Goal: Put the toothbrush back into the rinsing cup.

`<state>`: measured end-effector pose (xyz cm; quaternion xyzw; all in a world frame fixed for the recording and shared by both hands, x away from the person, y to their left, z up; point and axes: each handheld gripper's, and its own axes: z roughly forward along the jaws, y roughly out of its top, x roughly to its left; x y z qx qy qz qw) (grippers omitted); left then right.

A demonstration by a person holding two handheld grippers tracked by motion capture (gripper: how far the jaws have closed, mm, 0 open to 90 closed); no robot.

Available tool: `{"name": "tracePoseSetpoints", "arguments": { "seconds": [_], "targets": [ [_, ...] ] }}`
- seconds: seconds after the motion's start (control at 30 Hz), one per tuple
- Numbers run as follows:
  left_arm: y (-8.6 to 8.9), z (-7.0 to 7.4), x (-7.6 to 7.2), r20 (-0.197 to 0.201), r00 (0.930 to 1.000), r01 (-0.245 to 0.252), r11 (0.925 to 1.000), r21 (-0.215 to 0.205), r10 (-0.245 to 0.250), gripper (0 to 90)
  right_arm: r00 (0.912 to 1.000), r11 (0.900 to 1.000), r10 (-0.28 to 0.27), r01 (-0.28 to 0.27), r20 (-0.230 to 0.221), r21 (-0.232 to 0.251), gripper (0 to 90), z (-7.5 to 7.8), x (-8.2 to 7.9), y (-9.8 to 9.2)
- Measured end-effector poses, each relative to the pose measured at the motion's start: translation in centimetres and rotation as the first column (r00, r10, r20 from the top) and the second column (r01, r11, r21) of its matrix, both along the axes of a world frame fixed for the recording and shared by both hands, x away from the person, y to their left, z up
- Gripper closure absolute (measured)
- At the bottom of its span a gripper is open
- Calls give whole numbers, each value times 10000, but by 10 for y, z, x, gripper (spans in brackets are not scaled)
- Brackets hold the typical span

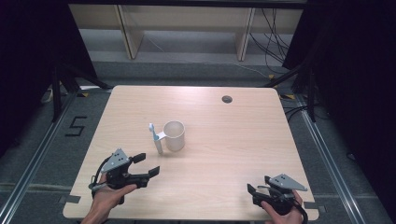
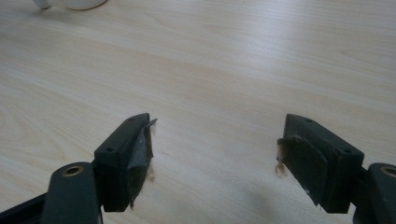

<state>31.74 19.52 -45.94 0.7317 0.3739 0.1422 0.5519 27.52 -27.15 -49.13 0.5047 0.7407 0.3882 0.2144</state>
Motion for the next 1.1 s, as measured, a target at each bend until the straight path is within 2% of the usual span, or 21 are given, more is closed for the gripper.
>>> {"name": "tracePoseSetpoints", "arguments": {
  "seconds": [0.23,0.3,0.37,0.47,0.57,0.6,0.67,0.7,0.73,0.77,0.93,1.1],
  "targets": [
    [-4,-4,-10,-42,9995,323,9995,11,-323,208,10000,10000,30,-30,9,-17,257,0,0,0],
    [-5,-5,-13,-15,9993,379,9993,-15,-379,207,9999,9999,-5,7,-122,151,257,1,-2,1],
    [-5,-5,-16,-47,9991,421,9991,84,-421,205,9999,9999,103,-103,14,15,257,1,-1,0],
    [-6,-7,-20,-26,9983,578,9982,127,-578,202,9999,9999,117,-117,63,61,257,1,-1,0],
    [-8,-9,-24,26,9970,777,9970,-12,-777,199,9999,9997,165,-164,-21,179,257,1,-1,1],
    [-9,-9,-26,3,9973,738,9972,90,-738,197,9999,9997,156,-155,-70,213,257,1,-1,1],
    [-10,-10,-29,53,9964,845,9964,15,-845,195,9999,9999,124,-125,29,103,257,2,-2,1],
    [-10,-9,-31,12,9964,852,9963,126,-852,194,10000,9999,83,-83,-12,147,257,2,-2,1],
    [-11,-10,-32,23,9960,896,9959,93,-896,193,9995,9994,-25,36,-315,335,257,2,-4,3],
    [-12,-11,-33,72,9951,982,9952,-8,-982,190,9996,9995,4,4,-266,313,257,2,-3,3],
    [-13,-13,-41,23,9933,1155,9932,119,-1155,183,9996,9995,0,9,-266,306,257,2,-3,3],
    [-15,-16,-48,91,9906,1363,9907,-9,-1363,181,9997,9995,14,-6,-257,307,257,2,-3,3]
  ]
}}
